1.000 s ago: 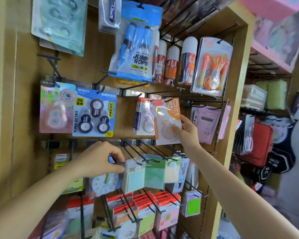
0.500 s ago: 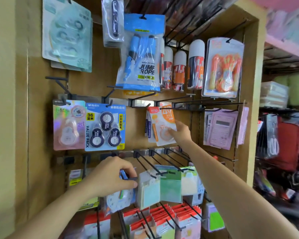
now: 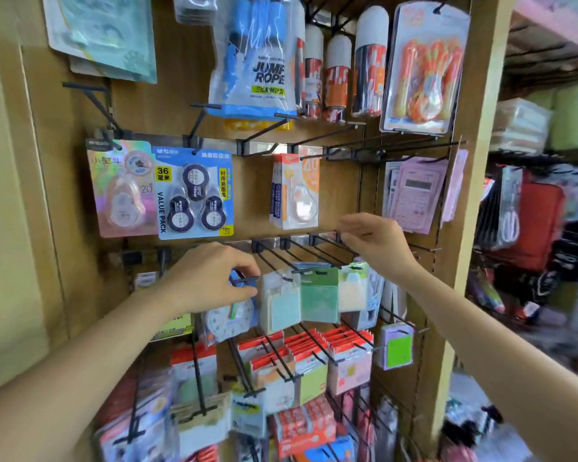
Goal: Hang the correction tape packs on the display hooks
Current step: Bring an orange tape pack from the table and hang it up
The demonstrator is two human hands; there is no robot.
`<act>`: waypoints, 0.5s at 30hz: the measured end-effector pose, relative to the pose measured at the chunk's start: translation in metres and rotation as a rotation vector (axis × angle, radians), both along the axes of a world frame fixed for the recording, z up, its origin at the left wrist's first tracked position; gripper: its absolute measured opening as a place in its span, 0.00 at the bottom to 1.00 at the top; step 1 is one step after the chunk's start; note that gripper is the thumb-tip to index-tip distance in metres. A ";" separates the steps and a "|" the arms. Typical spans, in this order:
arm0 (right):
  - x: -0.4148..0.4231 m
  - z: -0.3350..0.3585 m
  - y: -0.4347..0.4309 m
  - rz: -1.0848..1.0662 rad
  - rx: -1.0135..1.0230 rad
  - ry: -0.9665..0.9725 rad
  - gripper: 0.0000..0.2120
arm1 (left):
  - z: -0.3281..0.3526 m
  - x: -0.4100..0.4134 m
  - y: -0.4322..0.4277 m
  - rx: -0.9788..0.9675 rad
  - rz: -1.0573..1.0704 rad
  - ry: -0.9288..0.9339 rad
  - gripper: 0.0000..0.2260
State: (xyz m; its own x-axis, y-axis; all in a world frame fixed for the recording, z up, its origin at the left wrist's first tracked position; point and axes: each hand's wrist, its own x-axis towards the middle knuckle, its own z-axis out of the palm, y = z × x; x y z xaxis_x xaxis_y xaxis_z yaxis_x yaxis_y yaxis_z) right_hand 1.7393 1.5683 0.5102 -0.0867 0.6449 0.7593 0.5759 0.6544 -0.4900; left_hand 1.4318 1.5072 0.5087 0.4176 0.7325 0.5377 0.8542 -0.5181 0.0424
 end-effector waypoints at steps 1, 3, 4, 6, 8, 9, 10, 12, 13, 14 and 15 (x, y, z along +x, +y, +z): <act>0.002 -0.005 -0.014 0.019 0.012 -0.008 0.11 | -0.001 0.001 -0.001 0.057 -0.004 0.045 0.08; 0.005 -0.018 -0.040 0.033 0.027 -0.025 0.08 | -0.002 0.004 -0.006 0.178 -0.037 0.127 0.09; 0.006 -0.026 -0.052 0.034 0.034 -0.040 0.08 | -0.004 0.005 -0.009 0.235 -0.066 0.145 0.10; 0.007 -0.044 -0.073 0.033 0.026 -0.062 0.08 | -0.011 0.009 -0.020 0.309 -0.133 0.116 0.13; 0.009 -0.066 -0.091 0.034 -0.028 -0.059 0.07 | -0.026 0.015 -0.036 0.335 -0.191 0.107 0.14; 0.011 -0.078 -0.099 0.037 -0.056 -0.058 0.07 | -0.037 0.019 -0.044 0.336 -0.224 0.118 0.13; 0.013 -0.092 -0.106 0.037 -0.080 -0.056 0.07 | -0.052 0.024 -0.052 0.320 -0.261 0.131 0.13; 0.016 -0.122 -0.119 0.024 -0.116 -0.049 0.08 | -0.087 0.032 -0.064 0.251 -0.334 0.143 0.11; 0.018 -0.139 -0.125 0.012 -0.139 -0.050 0.08 | -0.108 0.036 -0.068 0.205 -0.359 0.135 0.11; 0.020 -0.157 -0.130 -0.004 -0.167 -0.055 0.08 | -0.131 0.040 -0.073 0.151 -0.372 0.120 0.10; 0.022 -0.176 -0.136 -0.023 -0.200 -0.061 0.08 | -0.155 0.044 -0.076 0.089 -0.379 0.107 0.10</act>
